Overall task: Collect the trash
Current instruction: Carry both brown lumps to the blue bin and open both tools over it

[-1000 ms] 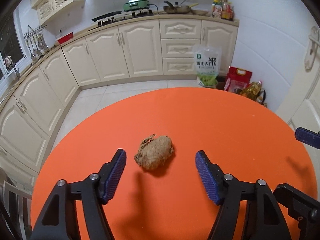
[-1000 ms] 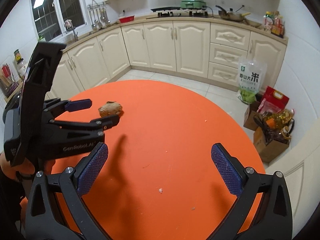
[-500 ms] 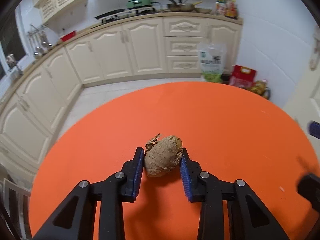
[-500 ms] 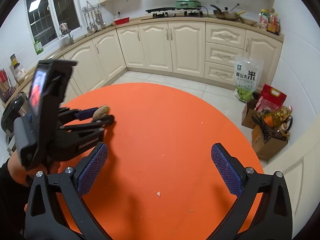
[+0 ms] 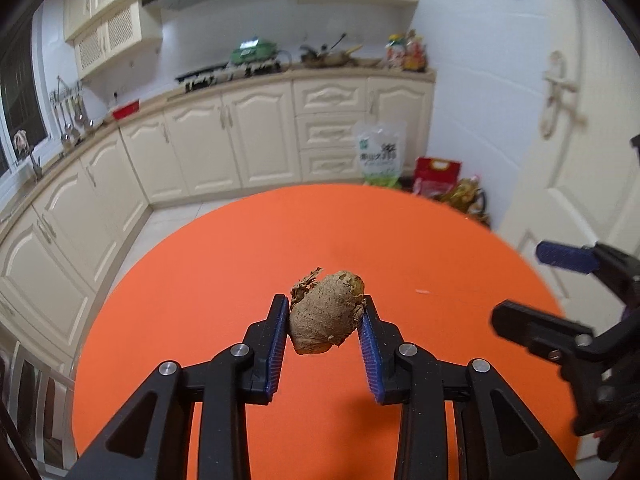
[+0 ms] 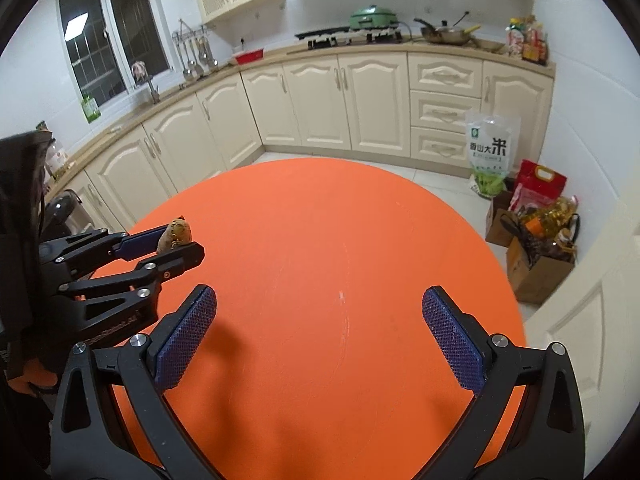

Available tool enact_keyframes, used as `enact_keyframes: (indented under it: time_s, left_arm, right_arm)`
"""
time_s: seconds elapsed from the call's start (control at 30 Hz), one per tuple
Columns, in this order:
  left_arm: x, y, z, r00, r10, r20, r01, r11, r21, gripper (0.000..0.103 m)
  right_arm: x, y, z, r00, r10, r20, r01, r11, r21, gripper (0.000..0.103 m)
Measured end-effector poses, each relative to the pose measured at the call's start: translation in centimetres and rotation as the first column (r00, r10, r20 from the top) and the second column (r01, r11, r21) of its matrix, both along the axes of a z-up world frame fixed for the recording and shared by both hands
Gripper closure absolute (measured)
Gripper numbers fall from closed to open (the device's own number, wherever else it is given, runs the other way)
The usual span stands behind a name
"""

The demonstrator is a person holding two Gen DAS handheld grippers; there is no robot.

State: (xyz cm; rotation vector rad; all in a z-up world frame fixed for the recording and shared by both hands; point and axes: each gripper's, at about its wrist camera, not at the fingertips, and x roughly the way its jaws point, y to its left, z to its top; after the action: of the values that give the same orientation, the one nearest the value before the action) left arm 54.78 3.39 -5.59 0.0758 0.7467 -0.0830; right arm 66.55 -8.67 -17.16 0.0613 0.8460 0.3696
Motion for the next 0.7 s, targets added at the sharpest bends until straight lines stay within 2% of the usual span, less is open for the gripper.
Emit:
enact_keyframes:
  time_s: [0.2, 0.33, 0.43, 0.5, 0.6, 0.7]
  left_arm:
    - [-7.3, -5.5, 1.1, 0.996, -0.082, 0.047, 0.083, 0.996, -0.023, 0.072]
    - [-12.7, -9.5, 1.5, 0.988, -0.137, 0.07, 0.139, 0.99, -0.021, 0.072]
    - [-17.3, -13.3, 1.4, 0.976, -0.199, 0.082, 0.2, 0.98, -0.004, 0.072]
    - [-19.7, -16.1, 0.8, 0.966, -0.246, 0.085, 0.245, 0.969, 0.014, 0.072]
    - [-22.1, -18.8, -0.1, 0.951, -0.303, 0.066, 0.304, 0.953, 0.0, 0.072]
    - [-24.0, -20.9, -1.9, 0.945, -0.326, 0.037, 0.326, 0.945, -0.004, 0.072]
  right_arm:
    - [-7.0, -5.5, 1.3, 0.996, -0.09, 0.027, 0.09, 0.996, -0.008, 0.0]
    - [-12.4, -9.9, 2.1, 0.985, -0.161, 0.056, 0.163, 0.986, -0.041, 0.0]
    - [-16.7, -13.1, 2.2, 0.971, -0.225, 0.086, 0.233, 0.967, -0.1, 0.0]
    - [-19.6, -15.5, 1.6, 0.957, -0.277, 0.088, 0.287, 0.948, -0.135, 0.0]
    - [-22.7, -18.4, 0.1, 0.938, -0.339, 0.068, 0.345, 0.927, -0.148, 0.0]
    - [-24.7, -20.9, -1.8, 0.917, -0.396, 0.036, 0.397, 0.907, -0.142, 0.0]
